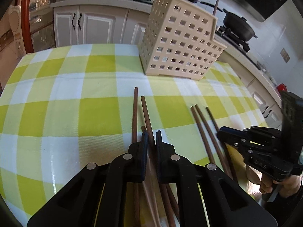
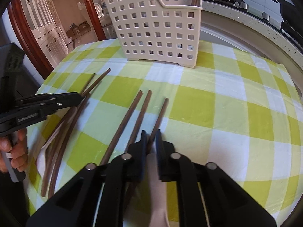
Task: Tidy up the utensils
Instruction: 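Close the left tool on a chopstick while the right tool grasps another chopstick, then raise the left tool's chopstick over the caddy while the right tool carries its chopstick there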
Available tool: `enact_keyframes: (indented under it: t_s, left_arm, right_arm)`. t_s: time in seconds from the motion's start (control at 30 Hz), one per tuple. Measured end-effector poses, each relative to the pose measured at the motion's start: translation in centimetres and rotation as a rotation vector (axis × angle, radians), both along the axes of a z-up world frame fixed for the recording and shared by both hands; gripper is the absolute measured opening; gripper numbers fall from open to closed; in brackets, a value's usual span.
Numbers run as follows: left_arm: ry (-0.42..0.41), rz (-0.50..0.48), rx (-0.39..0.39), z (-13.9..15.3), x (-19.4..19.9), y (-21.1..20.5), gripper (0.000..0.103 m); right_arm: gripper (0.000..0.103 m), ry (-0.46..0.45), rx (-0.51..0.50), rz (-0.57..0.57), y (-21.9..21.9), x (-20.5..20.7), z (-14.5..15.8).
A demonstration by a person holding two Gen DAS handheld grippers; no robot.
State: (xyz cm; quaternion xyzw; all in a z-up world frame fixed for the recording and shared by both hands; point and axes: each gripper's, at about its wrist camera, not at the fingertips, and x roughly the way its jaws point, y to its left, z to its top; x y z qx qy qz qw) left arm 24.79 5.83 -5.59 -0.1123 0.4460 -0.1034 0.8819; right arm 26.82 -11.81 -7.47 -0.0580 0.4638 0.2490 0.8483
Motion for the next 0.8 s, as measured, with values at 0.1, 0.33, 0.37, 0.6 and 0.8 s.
enact_keyframes:
  t_s: [0.1, 0.33, 0.37, 0.6, 0.8]
  left_arm:
    - [-0.013, -0.011, -0.011, 0.5, -0.4, -0.3, 0.006]
    - [-0.044, -0.039, -0.014, 1.3, -1.5, -1.5, 0.005]
    - [-0.051, -0.042, -0.016, 1.5, -1.6, -1.6, 0.005]
    - [-0.092, -0.05, -0.009, 2.8, -2.2, -1.9, 0.004]
    - [-0.147, -0.047, 0.004, 5.0, -3.5, -2.1, 0.004]
  right_arm:
    - [0.009, 0.002, -0.012, -0.009, 0.2, 0.1, 0.0]
    - [0.007, -0.023, -0.033, -0.02, 0.7, 0.0, -0.1]
    - [0.007, -0.023, -0.032, -0.023, 0.6, 0.0, 0.0]
    - [0.006, -0.069, 0.02, -0.034, -0.4, -1.2, 1.9]
    - [0.006, -0.123, 0.081, -0.041, -1.7, -2.8, 5.3]
